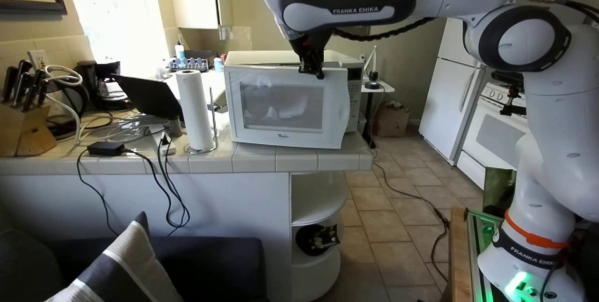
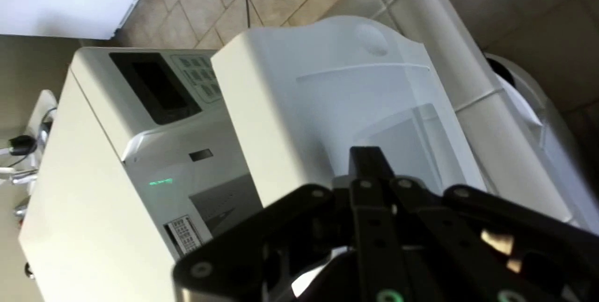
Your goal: Close the microwave door.
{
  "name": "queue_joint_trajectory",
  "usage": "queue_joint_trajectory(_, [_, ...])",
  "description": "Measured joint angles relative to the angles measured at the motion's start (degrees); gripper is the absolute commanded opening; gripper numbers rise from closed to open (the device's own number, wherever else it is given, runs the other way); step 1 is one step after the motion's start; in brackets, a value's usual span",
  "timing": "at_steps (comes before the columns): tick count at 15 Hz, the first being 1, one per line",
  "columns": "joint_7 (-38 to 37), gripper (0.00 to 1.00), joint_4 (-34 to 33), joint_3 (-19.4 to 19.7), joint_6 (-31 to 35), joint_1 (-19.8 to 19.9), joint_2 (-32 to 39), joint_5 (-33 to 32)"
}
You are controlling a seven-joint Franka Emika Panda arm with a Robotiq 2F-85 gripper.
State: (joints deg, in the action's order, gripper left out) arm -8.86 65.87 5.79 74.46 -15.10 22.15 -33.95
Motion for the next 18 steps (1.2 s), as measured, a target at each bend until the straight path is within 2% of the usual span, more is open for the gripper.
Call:
queue_joint_trajectory(6, [-4.1,0.01,8.4,1.8,1.7,0.3,-2.3,-3.3])
queue_joint_trajectory(11, [-4.4,0.00,9.2,1.4,1.7,0.5,-3.2,-3.8])
queue_joint_trajectory(18, [-10.9,0.00,9.1,0.0,0.1,2.2,-0.1,-13.5])
